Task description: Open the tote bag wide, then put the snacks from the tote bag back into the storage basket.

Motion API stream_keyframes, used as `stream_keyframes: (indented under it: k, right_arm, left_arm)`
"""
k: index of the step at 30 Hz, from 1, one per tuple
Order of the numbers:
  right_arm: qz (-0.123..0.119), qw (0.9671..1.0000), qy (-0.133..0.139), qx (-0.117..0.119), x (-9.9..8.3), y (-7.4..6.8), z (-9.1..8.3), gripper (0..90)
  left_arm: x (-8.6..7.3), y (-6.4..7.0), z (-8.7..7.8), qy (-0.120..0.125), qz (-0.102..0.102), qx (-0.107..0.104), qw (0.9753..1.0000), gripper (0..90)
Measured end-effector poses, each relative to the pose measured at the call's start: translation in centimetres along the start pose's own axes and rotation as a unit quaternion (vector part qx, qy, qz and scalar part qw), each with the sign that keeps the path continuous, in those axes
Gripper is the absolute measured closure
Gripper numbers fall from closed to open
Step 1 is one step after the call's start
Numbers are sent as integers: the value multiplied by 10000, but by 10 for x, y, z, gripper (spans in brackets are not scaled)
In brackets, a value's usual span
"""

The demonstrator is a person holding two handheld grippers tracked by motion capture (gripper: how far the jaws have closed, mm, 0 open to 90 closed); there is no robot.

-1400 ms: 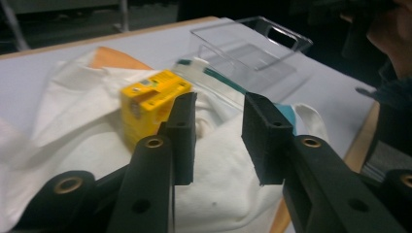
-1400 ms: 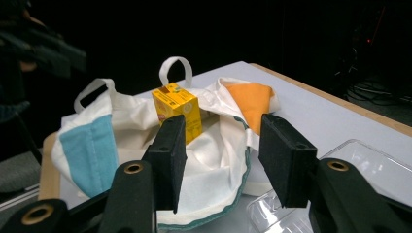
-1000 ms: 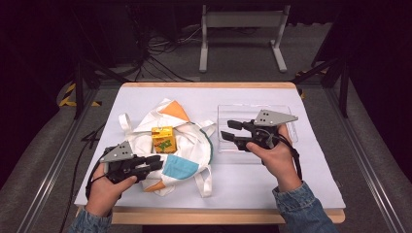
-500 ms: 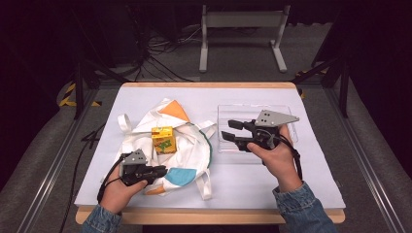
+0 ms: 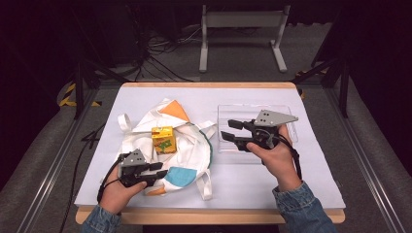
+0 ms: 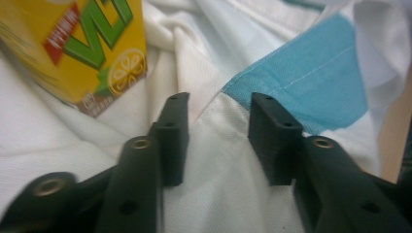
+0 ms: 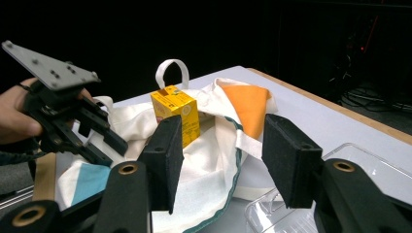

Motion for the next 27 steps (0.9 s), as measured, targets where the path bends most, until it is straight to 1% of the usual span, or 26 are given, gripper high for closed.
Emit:
stream_keyframes:
  k: [1, 2, 3, 4, 6, 7, 8, 9, 10, 11, 12, 14, 15, 17, 19, 20, 21, 22, 23, 24, 27]
  right_arm:
    - [2, 10000, 7, -6, 0, 1, 0, 495]
    - [3, 10000, 3, -17, 0, 1, 0, 491]
    - [-2, 10000, 2, -26, 0, 2, 0, 486]
    - [-11, 10000, 8, -28, 0, 2, 0, 480]
    - [-45, 10000, 42, -5, 0, 2, 0, 470]
    - [-56, 10000, 60, 7, 0, 2, 0, 465]
    - [-68, 10000, 70, 14, 0, 2, 0, 462]
    - [-90, 9999, 91, 32, 1, 2, 0, 454]
    - [-100, 9999, 116, 42, 1, 1, 0, 445]
    - [-114, 9998, 142, 36, 1, 2, 0, 437]
    - [-112, 9998, 165, 28, 2, 2, 0, 434]
    - [-103, 9998, 187, -15, 2, 4, -1, 427]
    - [-92, 9998, 186, -31, 1, 5, -1, 422]
    - [-31, 9997, 247, -49, 2, 6, 0, 416]
    - [-7, 9996, 289, -74, 3, 6, 0, 415]
    - [11, 9995, 291, -89, 2, 6, 1, 414]
    - [12, 9995, 314, -84, 3, 6, 2, 414]
    - [24, 9994, 324, -78, 3, 5, 3, 415]
    - [27, 9993, 360, -42, 4, 3, 4, 414]
    - [25, 9994, 358, -17, 5, 1, 7, 414]
    - [-74, 9993, 351, 46, 8, -4, 13, 405]
  left_arm:
    - [3, -1, -3, 78, -21, 15, 10000, 511]
    - [5, -2, -7, 166, -32, 19, 9999, 486]
    - [8, -1, -10, 259, -66, -32, 9996, 469]
    - [11, -1, -13, 350, -56, -46, 9994, 457]
    - [17, -1, -21, 559, -74, -46, 9984, 445]
    - [19, -2, -24, 647, -48, -8, 9979, 441]
    - [23, -3, -28, 792, -64, 52, 9968, 437]
    - [24, -5, -31, 877, -118, 138, 9960, 430]
    - [26, -8, -35, 994, -191, 281, 9945, 420]
    - [28, -11, -38, 1076, -216, 379, 9932, 413]
    - [28, -14, -41, 1110, -283, 448, 9924, 413]
    - [29, -20, -46, 1230, -461, 595, 9895, 412]
    - [29, -24, -49, 1266, -507, 679, 9883, 412]
    - [29, -29, -55, 1308, -562, 766, 9868, 406]
    - [28, -34, -59, 1335, -538, 935, 9852, 398]
    - [28, -37, -60, 1352, -518, 1046, 9839, 395]
    - [28, -37, -60, 1352, -518, 1046, 9839, 394]
    - [24, -43, -60, 1304, -484, 1249, 9824, 394]
    - [24, -43, -60, 1304, -484, 1249, 9824, 394]
    - [22, -47, -59, 1288, -494, 1251, 9825, 393]
    - [22, -49, -60, 1344, -540, 1232, 9817, 392]
Point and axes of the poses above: each handheld gripper's, and its own axes: z roughly forward along the jaws, x roughly out of its top, y roughly to its right, the point moved 9 cm from there along z, roughly forward along the jaws, and after that the axes turned 4 degrees about -z, right-handed, at the moved point
